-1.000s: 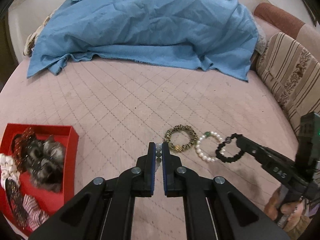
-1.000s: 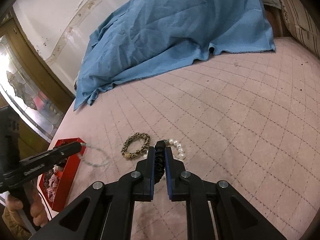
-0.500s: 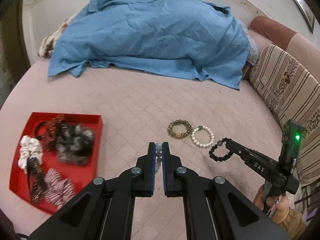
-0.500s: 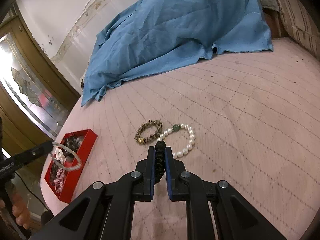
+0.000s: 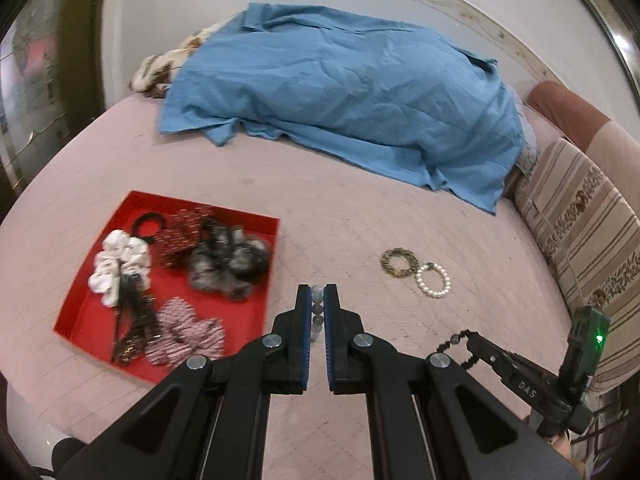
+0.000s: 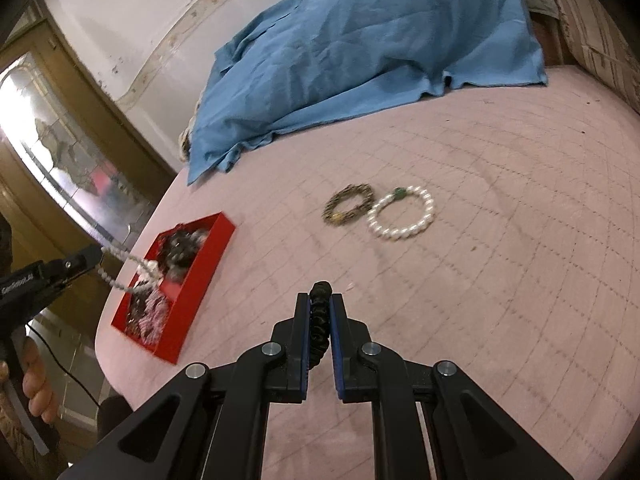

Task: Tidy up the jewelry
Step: 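Carry both bead bracelets into the red tray and open both tools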

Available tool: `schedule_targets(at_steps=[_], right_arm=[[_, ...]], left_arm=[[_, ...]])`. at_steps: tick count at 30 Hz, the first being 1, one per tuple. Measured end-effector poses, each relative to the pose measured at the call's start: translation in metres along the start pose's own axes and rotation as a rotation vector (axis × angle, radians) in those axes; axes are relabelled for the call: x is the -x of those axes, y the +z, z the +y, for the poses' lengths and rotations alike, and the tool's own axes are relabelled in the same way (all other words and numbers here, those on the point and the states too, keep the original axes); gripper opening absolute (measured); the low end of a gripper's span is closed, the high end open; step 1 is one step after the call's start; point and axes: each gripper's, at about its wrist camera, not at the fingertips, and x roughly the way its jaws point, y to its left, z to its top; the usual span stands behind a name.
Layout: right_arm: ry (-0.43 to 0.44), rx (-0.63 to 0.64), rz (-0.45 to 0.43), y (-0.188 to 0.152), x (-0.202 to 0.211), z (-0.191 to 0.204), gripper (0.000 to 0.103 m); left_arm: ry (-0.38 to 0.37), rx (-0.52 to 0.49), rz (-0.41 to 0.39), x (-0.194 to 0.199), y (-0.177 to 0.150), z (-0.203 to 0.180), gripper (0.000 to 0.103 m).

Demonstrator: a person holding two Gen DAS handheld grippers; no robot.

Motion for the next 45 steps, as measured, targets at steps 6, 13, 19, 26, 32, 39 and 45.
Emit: schedule_targets(at_steps=[6,13,19,26,32,39,45], right_arm=[[0.027,0.058,0.03,-0.007,0.001,0.033,0.01],[0.046,0.143,0.059,-0.009,-0.004,0.073,0.01],[0.076,0.185,0.081,-0.003,-0.013,0.105,0.01],[0.106,0.233,0.104,0.007,-0.03,0.142,0.01],[0.117,0.286,0.135,0.008,-0.054,0.175,0.01],[0.114,0.349,0.177,0.011,-0.086,0.208,0.01],[0.118,0.385,0.199,0.021,-0.116,0.239,0.01]], left_arm=[[0.029,0.044,-0.029,0.019,-0.001,0.03,0.006],[0.048,0.125,-0.05,0.032,-0.005,0.071,0.006],[0.057,0.201,-0.049,0.034,-0.011,0.108,0.006],[0.053,0.269,-0.049,0.031,-0.017,0.142,0.006],[0.059,0.324,-0.055,0.027,-0.018,0.172,0.006],[0.063,0.378,-0.05,0.012,-0.017,0.204,0.006],[0.06,0.372,-0.026,-0.009,-0.016,0.214,0.006]])
